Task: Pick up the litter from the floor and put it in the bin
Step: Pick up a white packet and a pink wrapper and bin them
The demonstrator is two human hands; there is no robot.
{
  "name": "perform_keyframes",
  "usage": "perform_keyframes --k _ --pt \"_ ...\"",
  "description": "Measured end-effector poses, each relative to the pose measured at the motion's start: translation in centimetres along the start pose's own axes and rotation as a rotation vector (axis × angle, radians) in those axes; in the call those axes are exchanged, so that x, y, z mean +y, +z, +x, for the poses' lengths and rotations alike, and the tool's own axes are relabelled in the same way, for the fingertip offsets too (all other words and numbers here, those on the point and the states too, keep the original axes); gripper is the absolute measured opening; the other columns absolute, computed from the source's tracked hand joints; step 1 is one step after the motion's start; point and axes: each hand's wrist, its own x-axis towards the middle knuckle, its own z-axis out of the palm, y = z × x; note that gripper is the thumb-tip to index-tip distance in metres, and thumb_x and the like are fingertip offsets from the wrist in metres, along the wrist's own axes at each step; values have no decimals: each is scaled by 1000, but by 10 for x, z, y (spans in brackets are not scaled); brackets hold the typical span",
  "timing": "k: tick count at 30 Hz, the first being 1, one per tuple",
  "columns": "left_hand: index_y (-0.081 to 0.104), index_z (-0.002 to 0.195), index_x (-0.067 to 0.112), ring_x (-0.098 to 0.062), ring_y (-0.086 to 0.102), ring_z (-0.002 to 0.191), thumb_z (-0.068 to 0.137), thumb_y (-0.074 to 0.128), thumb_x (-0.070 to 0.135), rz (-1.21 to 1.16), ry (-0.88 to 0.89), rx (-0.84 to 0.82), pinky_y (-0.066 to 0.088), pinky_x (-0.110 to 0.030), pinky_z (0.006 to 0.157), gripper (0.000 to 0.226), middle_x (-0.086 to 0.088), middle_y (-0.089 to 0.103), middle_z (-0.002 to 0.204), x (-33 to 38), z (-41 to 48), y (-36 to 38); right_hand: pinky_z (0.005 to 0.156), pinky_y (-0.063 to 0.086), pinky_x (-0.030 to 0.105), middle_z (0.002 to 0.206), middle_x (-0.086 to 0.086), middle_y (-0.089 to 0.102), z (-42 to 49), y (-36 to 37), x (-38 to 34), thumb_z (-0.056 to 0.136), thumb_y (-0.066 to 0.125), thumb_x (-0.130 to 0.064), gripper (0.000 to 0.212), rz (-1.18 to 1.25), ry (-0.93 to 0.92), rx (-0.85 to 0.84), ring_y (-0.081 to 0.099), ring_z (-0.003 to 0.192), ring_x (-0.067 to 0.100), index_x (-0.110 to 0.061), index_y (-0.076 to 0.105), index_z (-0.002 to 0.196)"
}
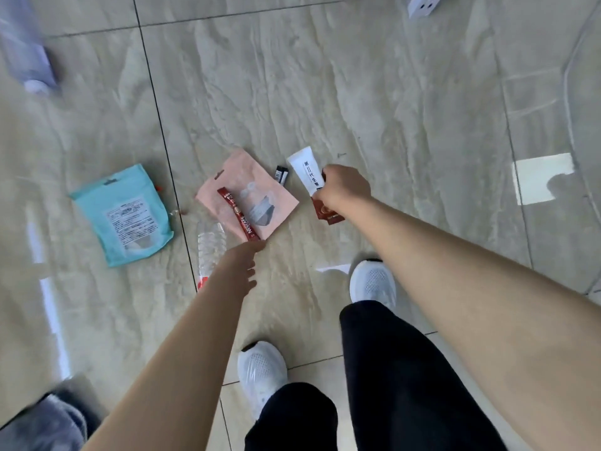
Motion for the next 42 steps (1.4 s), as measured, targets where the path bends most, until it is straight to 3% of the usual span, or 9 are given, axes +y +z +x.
perform_keyframes --k 3,7,10,13,17,21,23,30,42 --pt "45 135 6 -23 47 120 84 66 32 -53 -39 29 35 -37 102 61 -11 50 128 -2 35 13 47 31 23 90 3 70 41 13 -6 75 64 -18 11 65 -21 -20 61 72 23 -18 57 84" --pt "51 133 9 -5 53 58 86 63 37 -159 29 152 38 -24 59 56 1 51 74 14 81 24 43 27 22 91 2 70 83 28 -7 77 65 -20 12 102 -54 -19 55 62 19 -20 53 78" --pt "42 136 7 -25 60 112 76 72 41 -198 82 338 49 -35 90 75 -12 60 126 27 112 27 52 33 24 96 2 69 104 32 -5 78 66 -25 12 100 -59 11 54 70 20 -20 56 81" --pt "32 138 0 -31 56 119 66 78 46 -98 107 500 48 -42 97 97 -15 53 134 39 123 34 52 33 25 95 2 69 114 36 -2 77 67 -24 12 109 -69 26 53 73 20 -20 57 83" --pt "63 107 7 -16 59 60 74 74 31 -153 198 446 42 -21 46 43 -2 68 84 42 132 39 43 25 23 80 -2 60 120 34 -2 76 67 -23 17 119 -86 18 51 66 20 -21 50 74" --pt "65 90 9 -23 61 63 74 75 21 -245 236 359 58 -40 71 22 -1 62 69 41 123 40 30 30 19 72 -6 55 119 18 4 77 67 -21 16 205 -68 6 49 49 12 -21 51 76" --pt "63 93 11 -20 60 63 76 74 21 -224 276 357 54 -33 62 23 2 61 70 46 107 40 35 30 20 77 -6 56 112 0 6 78 67 -22 15 232 -52 -6 50 52 11 -22 53 81" --pt "62 99 7 -14 50 56 80 72 19 -152 387 370 39 -27 46 25 0 53 67 104 -5 39 25 27 15 61 -12 50 77 -112 -9 78 69 -18 30 342 0 -7 48 30 -1 -20 44 62" --pt "59 80 12 -21 52 64 82 69 20 -38 648 267 39 -26 52 13 -5 57 74 293 -280 78 62 39 26 110 4 68 41 -430 -98 79 70 -30 33 316 -161 131 62 93 25 -14 61 106"
